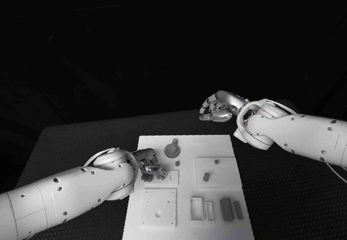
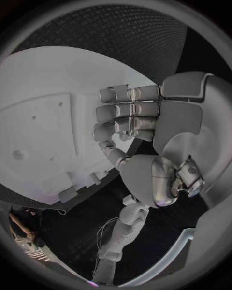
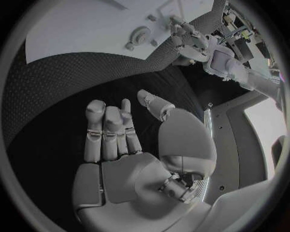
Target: Assemble the parts on the task board
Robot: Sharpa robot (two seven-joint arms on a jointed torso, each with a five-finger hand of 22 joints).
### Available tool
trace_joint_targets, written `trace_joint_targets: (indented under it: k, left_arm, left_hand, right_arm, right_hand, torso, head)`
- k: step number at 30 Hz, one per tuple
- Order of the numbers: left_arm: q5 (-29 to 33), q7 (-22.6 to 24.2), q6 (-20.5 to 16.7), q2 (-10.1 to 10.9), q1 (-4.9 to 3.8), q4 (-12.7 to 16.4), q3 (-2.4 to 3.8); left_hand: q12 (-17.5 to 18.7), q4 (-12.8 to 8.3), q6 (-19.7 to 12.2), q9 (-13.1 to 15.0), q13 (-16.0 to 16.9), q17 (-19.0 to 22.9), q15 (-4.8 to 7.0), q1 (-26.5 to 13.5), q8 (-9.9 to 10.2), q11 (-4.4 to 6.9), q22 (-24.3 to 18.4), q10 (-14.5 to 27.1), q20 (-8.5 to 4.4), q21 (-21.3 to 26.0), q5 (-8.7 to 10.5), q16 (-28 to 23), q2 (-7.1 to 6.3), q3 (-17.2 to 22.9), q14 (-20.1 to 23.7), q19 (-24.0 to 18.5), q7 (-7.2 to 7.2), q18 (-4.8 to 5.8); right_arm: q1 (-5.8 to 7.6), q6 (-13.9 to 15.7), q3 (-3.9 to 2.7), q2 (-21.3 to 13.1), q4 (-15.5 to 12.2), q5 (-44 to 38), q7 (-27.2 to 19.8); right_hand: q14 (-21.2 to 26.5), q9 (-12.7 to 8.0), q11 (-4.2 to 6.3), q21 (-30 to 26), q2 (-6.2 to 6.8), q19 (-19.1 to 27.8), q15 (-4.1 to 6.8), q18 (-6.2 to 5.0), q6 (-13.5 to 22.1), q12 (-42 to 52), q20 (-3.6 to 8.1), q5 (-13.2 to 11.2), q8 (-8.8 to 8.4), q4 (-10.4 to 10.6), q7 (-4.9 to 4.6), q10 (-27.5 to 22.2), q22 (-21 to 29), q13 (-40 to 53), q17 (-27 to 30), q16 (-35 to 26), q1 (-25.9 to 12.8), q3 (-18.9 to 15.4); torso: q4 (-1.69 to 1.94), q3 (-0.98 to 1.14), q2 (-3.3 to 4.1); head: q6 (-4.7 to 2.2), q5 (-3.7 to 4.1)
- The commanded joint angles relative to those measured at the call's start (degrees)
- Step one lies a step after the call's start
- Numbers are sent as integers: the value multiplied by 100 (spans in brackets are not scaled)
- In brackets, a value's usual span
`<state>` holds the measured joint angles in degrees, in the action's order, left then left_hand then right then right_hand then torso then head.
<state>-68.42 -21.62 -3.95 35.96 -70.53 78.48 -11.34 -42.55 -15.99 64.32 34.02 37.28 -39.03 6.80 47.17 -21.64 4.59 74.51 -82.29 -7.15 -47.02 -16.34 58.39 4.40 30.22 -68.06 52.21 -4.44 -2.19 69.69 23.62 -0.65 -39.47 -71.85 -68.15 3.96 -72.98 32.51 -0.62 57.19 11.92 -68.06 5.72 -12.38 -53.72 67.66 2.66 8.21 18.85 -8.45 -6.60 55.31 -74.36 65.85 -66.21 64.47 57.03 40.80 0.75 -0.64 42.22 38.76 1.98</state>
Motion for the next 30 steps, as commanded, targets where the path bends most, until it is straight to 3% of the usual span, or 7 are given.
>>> trace_joint_targets:
  k: [1, 30]
  left_arm:
    - [6, -37, 150, 10, 24, 7, -16]
    - [148, -52, 261, 35, 24, -10, -13]
  left_hand:
    - [-27, -8, 365, 6, -9, 6, 0, 37, -13, 38, 9, 42, -497, -21, -14, 34, 55, 27, 12, 22, 329, 107]
    - [-64, -43, 396, 33, 1, 17, 4, 72, -17, 49, 35, 25, -503, -29, -40, 81, 60, 29, -2, 32, 340, 107]
  right_arm:
    - [0, -69, -3, 6, 1, -5, -11]
    - [-1, -93, -3, 18, 13, -5, -15]
  right_hand:
    - [29, 9, 2, -38, -46, 18, -14, -262, 0, -18, 39, 36, -19, -2, -30, -45, 2, -6, 9, -22, -17, -47]
    - [31, 15, 2, -41, -49, 20, -14, -262, 1, -13, 41, 48, -23, -3, -31, -50, 0, -12, 10, -22, -25, -59]
  torso:
    - [-2, 1, 0]
    - [0, 0, -1]
  head:
    - [11, -6]
    - [23, 3]
